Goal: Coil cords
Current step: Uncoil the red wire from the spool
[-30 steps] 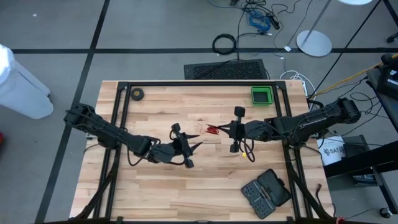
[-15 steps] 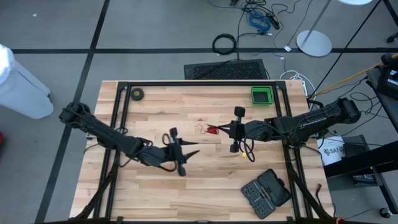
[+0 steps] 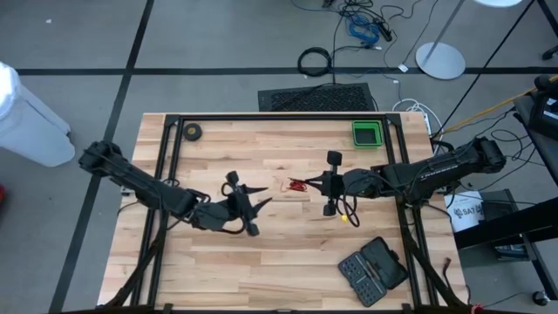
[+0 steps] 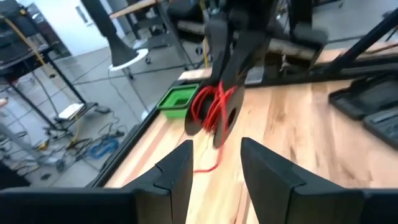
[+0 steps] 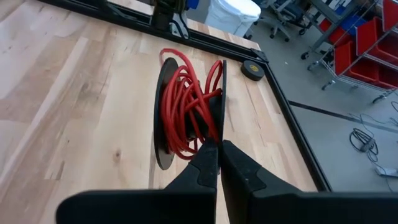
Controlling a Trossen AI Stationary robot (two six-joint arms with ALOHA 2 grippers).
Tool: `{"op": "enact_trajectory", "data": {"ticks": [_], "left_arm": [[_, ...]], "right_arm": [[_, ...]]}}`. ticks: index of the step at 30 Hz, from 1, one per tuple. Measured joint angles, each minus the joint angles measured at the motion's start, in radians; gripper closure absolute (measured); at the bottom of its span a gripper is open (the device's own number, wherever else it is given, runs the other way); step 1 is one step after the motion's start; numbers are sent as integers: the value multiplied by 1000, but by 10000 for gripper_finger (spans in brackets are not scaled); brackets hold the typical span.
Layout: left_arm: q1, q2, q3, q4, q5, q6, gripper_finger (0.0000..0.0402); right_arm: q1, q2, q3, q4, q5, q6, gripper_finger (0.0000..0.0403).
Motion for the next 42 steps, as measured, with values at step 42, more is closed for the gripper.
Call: {"op": "enact_trajectory", "data": {"ticks": [42], "left_arm": [[74, 69, 0, 92, 83, -89, 259]], "right_arm": [[0, 0, 0, 0, 0, -7, 403]]}}
